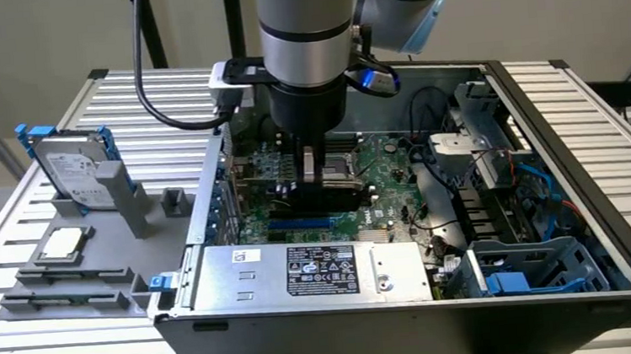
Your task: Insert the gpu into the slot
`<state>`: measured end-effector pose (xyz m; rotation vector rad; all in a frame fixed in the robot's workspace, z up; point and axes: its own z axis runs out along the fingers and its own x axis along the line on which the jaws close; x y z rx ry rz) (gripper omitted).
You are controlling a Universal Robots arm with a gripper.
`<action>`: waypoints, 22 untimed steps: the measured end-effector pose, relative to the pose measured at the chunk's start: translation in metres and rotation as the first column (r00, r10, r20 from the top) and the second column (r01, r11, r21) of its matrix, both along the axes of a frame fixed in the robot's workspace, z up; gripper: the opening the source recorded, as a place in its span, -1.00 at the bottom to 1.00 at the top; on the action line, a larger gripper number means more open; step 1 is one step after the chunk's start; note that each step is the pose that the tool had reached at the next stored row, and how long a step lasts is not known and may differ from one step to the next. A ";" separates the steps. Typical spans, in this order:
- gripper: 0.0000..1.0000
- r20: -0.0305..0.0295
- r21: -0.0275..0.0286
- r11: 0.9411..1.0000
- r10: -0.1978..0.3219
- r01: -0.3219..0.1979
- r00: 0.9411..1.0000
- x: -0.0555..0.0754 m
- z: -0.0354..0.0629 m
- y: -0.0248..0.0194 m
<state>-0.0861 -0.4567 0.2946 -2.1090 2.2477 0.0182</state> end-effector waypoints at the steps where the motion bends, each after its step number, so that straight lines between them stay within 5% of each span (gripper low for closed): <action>1: -0.48 0.000 0.000 1.000 -0.001 0.001 1.000 0.000 -0.0003 0.0002; 22: -0.48 0.000 0.000 1.000 -0.011 0.011 1.000 -0.002 -0.0071 0.0031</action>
